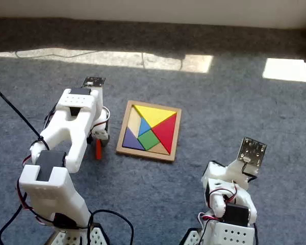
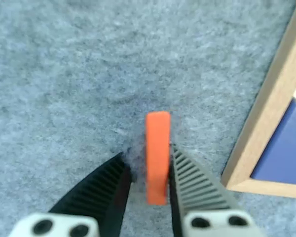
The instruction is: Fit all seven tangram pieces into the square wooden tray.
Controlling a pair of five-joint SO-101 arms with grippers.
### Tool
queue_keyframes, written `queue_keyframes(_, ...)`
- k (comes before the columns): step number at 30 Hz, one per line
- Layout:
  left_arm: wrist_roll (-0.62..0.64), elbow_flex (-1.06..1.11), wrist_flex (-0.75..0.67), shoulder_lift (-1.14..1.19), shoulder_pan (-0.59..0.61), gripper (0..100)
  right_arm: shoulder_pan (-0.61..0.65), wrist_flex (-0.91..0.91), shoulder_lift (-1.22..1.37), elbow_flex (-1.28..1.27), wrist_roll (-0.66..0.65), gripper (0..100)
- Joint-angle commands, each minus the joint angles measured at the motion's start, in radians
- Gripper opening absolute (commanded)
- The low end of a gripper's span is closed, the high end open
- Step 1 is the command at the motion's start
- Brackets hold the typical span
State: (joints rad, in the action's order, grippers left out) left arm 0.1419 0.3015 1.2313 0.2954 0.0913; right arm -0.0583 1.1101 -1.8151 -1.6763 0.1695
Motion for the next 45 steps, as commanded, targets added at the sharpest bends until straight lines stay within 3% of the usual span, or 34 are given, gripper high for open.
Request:
queue_keyframes(1, 0.005, -0.028, 0.002, -0.002, 0.028, 1, -0.012, 0.005, -0.019, -0.122, -0.014, 0.4)
queue_keyframes(10, -0.074, -0.025, 0.011, -0.113, -0.045, 0, -0.012, 0.005, -0.019, -0.122, -0.014, 0.4)
queue_keyframes(16, -0.069, -0.01, 0.009, -0.312, -0.249, 0, -0.012, 0.005, -0.019, -0.122, -0.014, 0.4)
queue_keyframes(25, 0.08, -0.148, -0.071, -0.193, -0.446, 0, -0.012, 0.005, -0.019, -0.122, -0.014, 0.4)
queue_keyframes(36, 0.114, -0.262, -0.124, -0.001, -0.478, 1, -0.012, 0.005, -0.019, -0.122, -0.014, 0.4)
queue_keyframes(42, 0.115, -0.259, -0.12, 0.002, -0.446, 17, -0.012, 0.005, -0.019, -0.122, -0.014, 0.4)
queue_keyframes(45, 0.115, -0.262, -0.12, 0.002, -0.412, 17, -0.012, 0.005, -0.019, -0.122, -0.014, 0.4)
